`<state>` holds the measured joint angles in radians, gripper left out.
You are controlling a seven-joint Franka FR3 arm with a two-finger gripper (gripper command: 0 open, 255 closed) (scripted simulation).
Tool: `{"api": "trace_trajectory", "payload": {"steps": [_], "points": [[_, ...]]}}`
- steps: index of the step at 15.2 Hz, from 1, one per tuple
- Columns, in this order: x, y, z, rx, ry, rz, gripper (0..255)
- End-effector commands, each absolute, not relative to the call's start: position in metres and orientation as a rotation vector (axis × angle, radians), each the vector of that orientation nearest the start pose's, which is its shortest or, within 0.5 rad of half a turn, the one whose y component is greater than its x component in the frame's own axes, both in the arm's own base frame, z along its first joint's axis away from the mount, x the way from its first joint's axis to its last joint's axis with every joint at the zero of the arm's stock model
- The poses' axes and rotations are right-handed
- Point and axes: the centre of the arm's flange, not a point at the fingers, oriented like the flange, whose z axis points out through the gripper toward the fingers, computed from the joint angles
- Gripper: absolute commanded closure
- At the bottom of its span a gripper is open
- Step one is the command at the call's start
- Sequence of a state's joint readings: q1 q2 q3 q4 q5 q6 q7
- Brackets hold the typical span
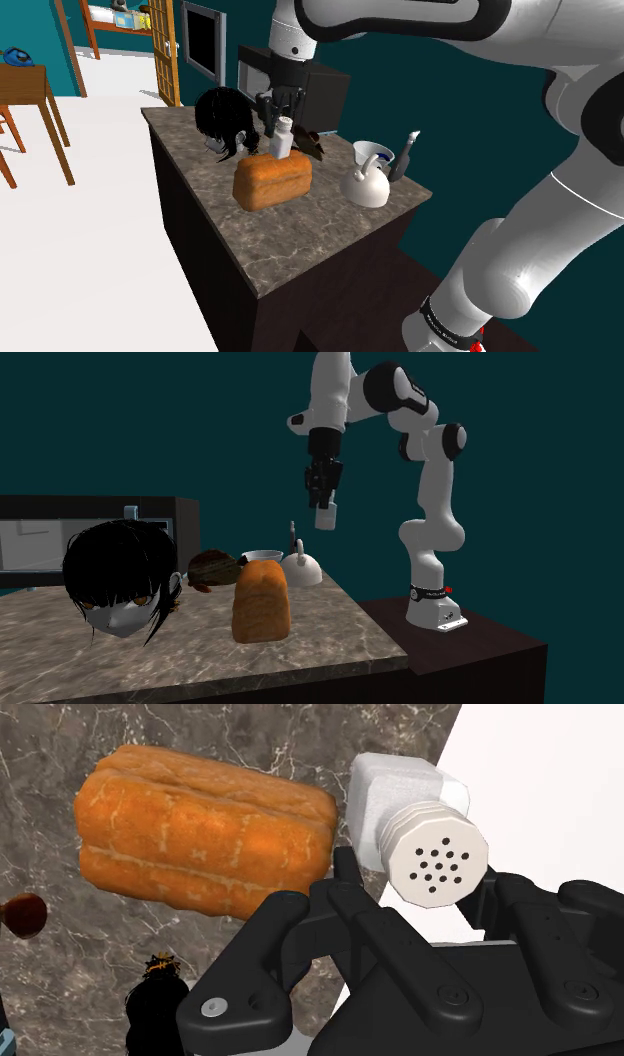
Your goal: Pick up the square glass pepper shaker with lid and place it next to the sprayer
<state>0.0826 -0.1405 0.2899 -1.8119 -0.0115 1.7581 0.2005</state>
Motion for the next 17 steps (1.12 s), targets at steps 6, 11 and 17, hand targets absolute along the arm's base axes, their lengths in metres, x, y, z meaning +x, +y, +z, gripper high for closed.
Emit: {"api": "trace_trajectory", "payload": {"steps": [6,11,17], "points": [[0.487,0.2,0.637,-3.153,-0.273,-0.145,255],[0.484,0.187,0.657,-3.153,-0.273,-0.145,255],[0.465,0.11,0.657,-3.153,-0.273,-0.145,255]]}}
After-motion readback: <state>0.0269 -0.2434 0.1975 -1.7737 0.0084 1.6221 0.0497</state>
